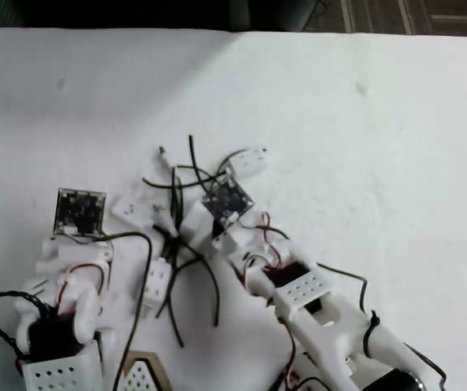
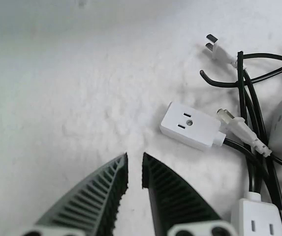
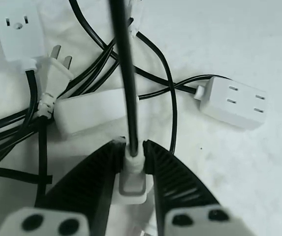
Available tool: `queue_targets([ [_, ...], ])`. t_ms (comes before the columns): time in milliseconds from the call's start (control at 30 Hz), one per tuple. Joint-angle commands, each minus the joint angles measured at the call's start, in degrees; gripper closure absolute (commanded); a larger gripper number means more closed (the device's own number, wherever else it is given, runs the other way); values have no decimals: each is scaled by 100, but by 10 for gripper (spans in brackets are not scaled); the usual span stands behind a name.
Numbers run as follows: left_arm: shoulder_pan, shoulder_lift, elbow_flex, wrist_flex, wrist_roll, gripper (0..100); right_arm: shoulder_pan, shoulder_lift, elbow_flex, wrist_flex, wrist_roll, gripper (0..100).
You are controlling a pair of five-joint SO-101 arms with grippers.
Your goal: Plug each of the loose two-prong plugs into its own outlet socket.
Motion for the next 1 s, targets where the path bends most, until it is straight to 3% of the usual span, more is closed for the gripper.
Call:
queue_targets([
  [0, -40, -4, -26, -9, -44, 928, 31, 347, -246, 119, 79, 982],
  [200, -40, -4, -26, -9, -44, 928, 84, 892, -615, 233, 79, 982],
  [967, -40, -4, -26, -9, -44, 928, 541, 163, -633, 2176, -149, 981],
])
